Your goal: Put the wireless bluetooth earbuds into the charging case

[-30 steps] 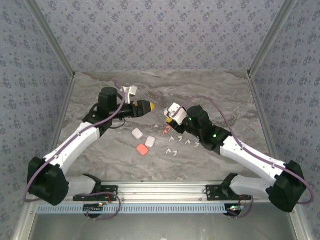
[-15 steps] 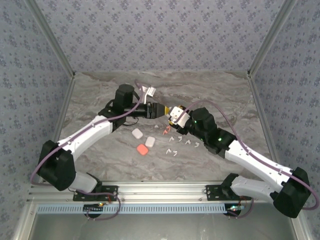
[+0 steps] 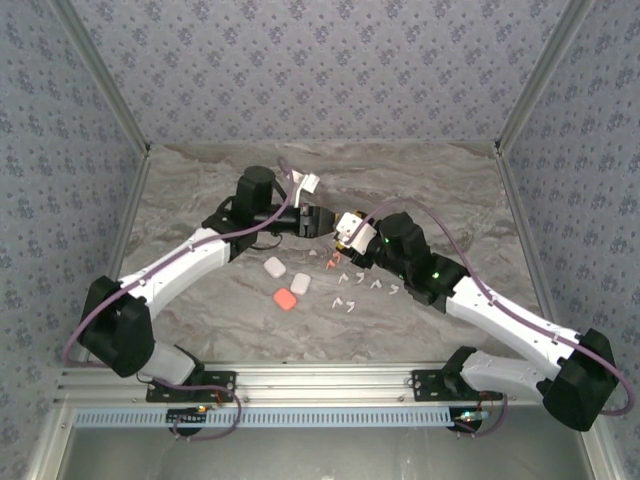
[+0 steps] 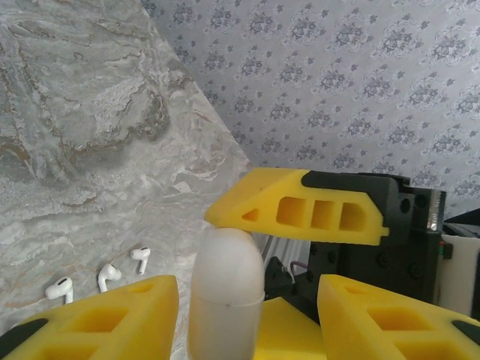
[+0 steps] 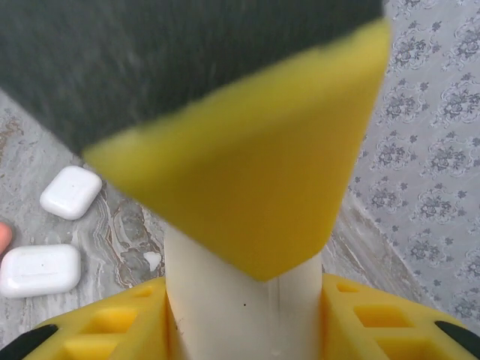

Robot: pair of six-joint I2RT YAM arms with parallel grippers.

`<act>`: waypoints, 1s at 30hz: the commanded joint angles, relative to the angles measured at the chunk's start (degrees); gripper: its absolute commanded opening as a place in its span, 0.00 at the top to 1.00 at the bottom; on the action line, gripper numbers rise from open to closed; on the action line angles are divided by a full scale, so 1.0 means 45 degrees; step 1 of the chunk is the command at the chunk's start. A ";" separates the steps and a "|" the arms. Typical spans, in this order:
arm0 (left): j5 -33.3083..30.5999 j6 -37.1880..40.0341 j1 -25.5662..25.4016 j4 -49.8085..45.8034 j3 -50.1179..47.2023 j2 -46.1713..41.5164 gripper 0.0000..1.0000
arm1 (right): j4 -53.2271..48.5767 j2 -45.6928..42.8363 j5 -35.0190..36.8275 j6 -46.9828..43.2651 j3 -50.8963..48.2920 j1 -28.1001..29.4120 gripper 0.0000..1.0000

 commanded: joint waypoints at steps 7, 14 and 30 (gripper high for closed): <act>0.0425 0.1052 -0.0111 -0.0960 0.0758 0.0185 0.56 | 0.0135 0.0095 -0.0231 0.0489 0.0693 -0.0252 0.53; 0.0507 0.1314 -0.0099 -0.1140 0.0848 0.0250 0.65 | 0.0057 0.0226 -0.0426 0.0612 0.0820 -0.0265 0.53; -0.0205 0.1778 -0.0110 -0.0844 0.0776 -0.0146 0.83 | -0.0595 0.0226 -0.1470 0.1493 0.1111 -0.0678 0.21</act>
